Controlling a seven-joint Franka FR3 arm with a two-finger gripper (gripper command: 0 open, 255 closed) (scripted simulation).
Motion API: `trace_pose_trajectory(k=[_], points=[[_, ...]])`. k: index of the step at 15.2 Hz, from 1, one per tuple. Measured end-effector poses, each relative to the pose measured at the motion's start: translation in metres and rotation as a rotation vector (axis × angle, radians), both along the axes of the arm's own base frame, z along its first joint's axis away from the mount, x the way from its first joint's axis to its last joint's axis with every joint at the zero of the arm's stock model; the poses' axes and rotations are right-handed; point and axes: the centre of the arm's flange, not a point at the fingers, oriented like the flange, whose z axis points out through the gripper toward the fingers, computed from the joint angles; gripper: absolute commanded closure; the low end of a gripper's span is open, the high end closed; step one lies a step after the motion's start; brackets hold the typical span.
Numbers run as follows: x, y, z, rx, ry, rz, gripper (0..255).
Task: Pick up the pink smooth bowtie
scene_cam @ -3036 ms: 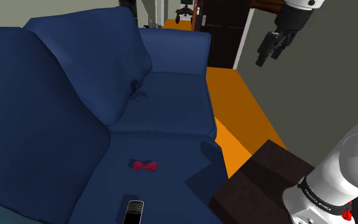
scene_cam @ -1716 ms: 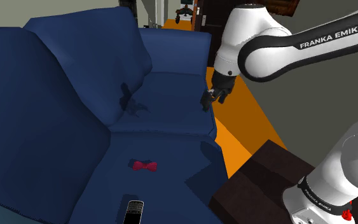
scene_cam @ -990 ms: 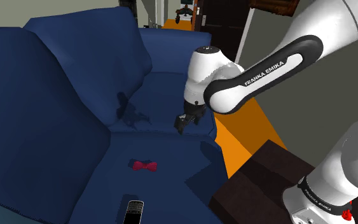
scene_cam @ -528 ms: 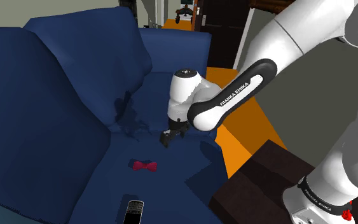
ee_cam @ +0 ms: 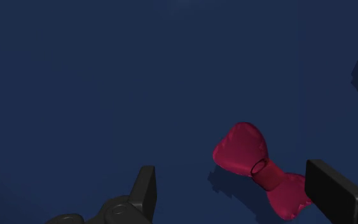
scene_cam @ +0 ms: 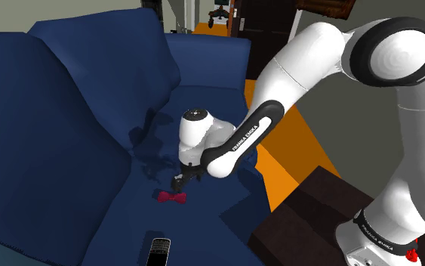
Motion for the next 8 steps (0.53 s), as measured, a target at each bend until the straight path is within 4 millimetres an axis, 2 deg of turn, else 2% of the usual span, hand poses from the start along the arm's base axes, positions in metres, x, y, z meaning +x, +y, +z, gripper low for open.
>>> trace_pose_trajectory(k=[4,8], points=[[0.012,0.027,-0.036,0.01,0.009,0.007,0],[0.013,0.028,-0.059,0.011,0.01,0.007,0]])
